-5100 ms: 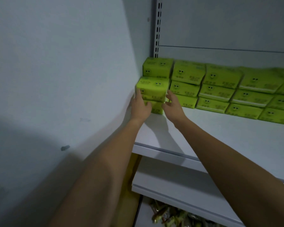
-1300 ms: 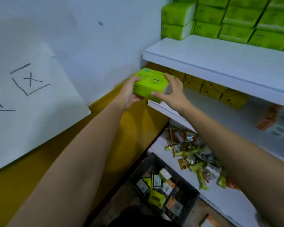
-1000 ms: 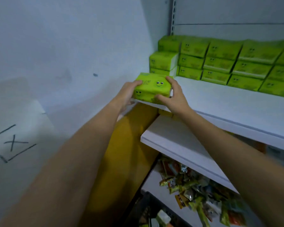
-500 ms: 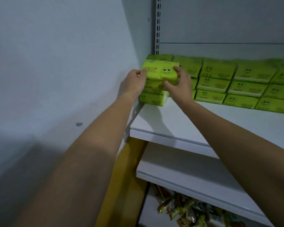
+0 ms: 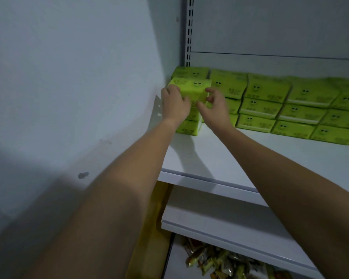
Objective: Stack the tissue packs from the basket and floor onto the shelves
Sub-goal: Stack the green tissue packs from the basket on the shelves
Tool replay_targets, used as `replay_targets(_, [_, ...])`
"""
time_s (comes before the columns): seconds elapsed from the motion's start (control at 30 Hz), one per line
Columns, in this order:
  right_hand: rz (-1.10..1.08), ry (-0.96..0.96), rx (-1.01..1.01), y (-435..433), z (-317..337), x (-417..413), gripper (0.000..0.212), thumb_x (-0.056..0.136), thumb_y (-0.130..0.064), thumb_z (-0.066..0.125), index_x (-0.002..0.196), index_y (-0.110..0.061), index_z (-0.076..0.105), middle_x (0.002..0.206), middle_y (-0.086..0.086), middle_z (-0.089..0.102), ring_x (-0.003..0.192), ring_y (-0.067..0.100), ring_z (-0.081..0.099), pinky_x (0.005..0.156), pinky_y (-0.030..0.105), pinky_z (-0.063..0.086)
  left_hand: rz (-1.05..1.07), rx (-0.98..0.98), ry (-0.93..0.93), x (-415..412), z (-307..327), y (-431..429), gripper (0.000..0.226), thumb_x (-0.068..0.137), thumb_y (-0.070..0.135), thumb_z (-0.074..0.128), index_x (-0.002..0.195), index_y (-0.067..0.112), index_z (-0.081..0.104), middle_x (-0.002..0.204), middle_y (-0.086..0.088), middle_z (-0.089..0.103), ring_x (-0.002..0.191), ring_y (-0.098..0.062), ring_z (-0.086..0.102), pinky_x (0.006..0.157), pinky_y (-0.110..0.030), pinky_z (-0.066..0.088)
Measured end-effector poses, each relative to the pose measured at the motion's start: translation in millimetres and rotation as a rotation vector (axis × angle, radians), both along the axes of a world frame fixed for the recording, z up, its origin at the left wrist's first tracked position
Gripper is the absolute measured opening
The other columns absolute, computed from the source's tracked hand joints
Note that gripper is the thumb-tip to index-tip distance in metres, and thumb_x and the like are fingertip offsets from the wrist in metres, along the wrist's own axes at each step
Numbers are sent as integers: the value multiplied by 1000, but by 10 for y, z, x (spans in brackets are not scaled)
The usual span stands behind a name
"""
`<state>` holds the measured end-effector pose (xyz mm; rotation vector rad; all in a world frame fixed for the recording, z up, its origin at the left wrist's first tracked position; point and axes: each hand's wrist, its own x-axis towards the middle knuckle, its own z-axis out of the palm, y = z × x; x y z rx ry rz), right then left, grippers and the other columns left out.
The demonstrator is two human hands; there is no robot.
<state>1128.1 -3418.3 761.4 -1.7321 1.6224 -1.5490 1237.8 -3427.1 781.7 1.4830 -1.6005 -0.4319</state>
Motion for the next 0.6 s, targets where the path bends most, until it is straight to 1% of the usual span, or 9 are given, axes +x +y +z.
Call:
replay_targets(0.03, [21, 8, 30, -5, 14, 6, 52, 87, -16, 57, 135, -12, 40, 121, 8, 48, 112, 15, 47, 89, 25, 39, -20, 20, 8, -14, -10, -12, 34, 91, 10, 46, 123, 0, 40, 133, -16, 33, 114, -32, 46, 97, -31, 36])
replay_targets(0.07, [53, 16, 75, -24, 28, 7, 55, 88, -17, 56, 139, -12, 36, 131, 8, 47, 121, 17, 44, 96, 26, 38, -35, 36, 4, -19, -17, -22, 37, 91, 10, 45, 126, 0, 40, 136, -17, 31, 119, -35, 44, 100, -37, 36])
replay_targets(0.13, [125, 46, 186, -65, 54, -11, 61, 90, -20, 53, 145, -13, 27, 145, 6, 39, 134, 21, 33, 110, 36, 31, -46, 68, -61, -5, -46, -45, 41, 93, 13, 42, 132, 1, 37, 141, -17, 32, 125, -34, 40, 103, -37, 34])
replay_targets(0.2, [168, 86, 271, -68, 60, -39, 65, 90, -23, 51, 147, -17, 21, 151, 6, 29, 141, 24, 21, 114, 44, 23, -78, 96, -115, 30, -86, -48, 41, 94, 15, 38, 134, 5, 37, 140, -15, 39, 127, -32, 40, 101, -37, 34])
replay_targets(0.27, [183, 133, 302, -13, 40, -70, 65, 91, -23, 50, 148, -20, 19, 153, 8, 22, 143, 24, 15, 116, 43, 19, -116, 114, -122, 56, -130, -14, 41, 95, 15, 36, 135, 6, 39, 140, -14, 43, 128, -31, 40, 102, -36, 34])
replay_targets(0.3, [189, 165, 300, 33, 19, -88, 63, 92, -22, 49, 148, -21, 20, 154, 8, 22, 143, 24, 14, 116, 41, 19, -120, 119, -129, 66, -156, 15, 43, 96, 16, 35, 138, 7, 37, 142, -13, 41, 130, -31, 38, 105, -36, 33])
replay_targets(0.4, [219, 284, 277, 212, -80, -136, 61, 93, -20, 49, 147, -18, 21, 154, 6, 23, 141, 25, 21, 114, 38, 21, -85, 121, -197, 102, -237, 145, 48, 99, 22, 34, 145, 10, 28, 149, -12, 33, 135, -32, 31, 109, -37, 28])
replay_targets(0.5, [258, 396, 276, 451, -190, -196, 61, 94, -21, 49, 148, -15, 21, 154, 6, 22, 141, 25, 21, 113, 35, 21, -60, 103, -233, 126, -365, 349, 43, 99, 24, 33, 138, 6, 38, 142, -15, 42, 130, -35, 37, 102, -37, 33])
replay_targets(0.6, [308, 510, 257, 773, -299, -286, 60, 96, -24, 47, 148, -13, 20, 154, 7, 23, 141, 23, 20, 110, 29, 19, -42, 99, -267, 129, -533, 644, 45, 99, 24, 34, 140, 5, 36, 140, -17, 43, 131, -34, 37, 104, -40, 35])
